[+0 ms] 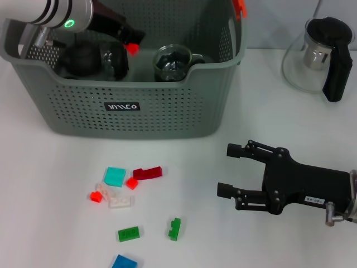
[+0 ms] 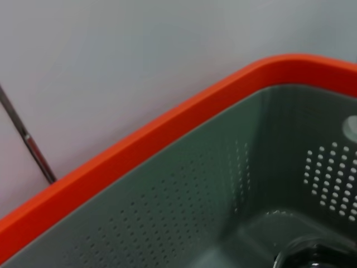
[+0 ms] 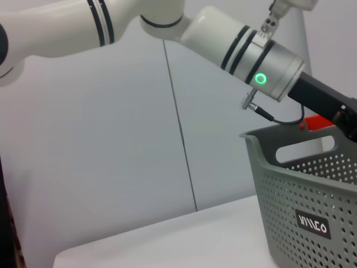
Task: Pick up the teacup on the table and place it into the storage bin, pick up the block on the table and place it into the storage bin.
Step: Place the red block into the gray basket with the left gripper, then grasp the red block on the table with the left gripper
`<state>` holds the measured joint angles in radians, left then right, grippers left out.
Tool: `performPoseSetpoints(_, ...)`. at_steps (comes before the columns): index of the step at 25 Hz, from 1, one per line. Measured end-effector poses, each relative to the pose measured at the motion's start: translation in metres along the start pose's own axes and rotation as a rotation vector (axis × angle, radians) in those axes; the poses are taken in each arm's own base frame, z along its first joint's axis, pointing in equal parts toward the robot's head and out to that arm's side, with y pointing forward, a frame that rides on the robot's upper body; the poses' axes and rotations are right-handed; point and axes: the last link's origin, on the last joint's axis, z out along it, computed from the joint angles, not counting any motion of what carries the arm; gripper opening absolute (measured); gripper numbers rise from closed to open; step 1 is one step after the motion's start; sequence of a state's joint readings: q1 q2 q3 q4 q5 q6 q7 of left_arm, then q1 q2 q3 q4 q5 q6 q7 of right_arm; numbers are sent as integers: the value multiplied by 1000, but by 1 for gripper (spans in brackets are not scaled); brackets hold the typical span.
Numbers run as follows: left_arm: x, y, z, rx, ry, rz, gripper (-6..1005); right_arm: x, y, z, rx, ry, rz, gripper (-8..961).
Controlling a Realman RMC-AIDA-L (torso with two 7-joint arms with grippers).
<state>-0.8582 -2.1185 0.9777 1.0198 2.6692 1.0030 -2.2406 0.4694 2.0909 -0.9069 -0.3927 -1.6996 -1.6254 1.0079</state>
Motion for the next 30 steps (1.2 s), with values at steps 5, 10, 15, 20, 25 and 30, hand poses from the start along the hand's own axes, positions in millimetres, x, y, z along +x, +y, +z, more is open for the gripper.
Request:
performPoseSetpoints(5,7,4,-13,-24,67,-15,493,0,0,0,2,1,-1,910)
performPoseSetpoints(10,13,3,-51,-168,379,-144,645,0,0,0,4,2,-3,910)
performPoseSetpoints(15,-9,-19,-90,-394,782,-416,779,1,0,0,4,1,-2,909)
performPoseSetpoints(20,-56,-25,-106,-612,890,-487,846,0,0,0,2,-3,1,909)
performPoseSetpoints(25,-113,-7,-108,-621,780,-398,845,-1,-1,1,2,0,-3,910)
performPoseSetpoints(30,-162,22,-107,-606,675,-250,844,-1,-2,2,1,3,-6,909)
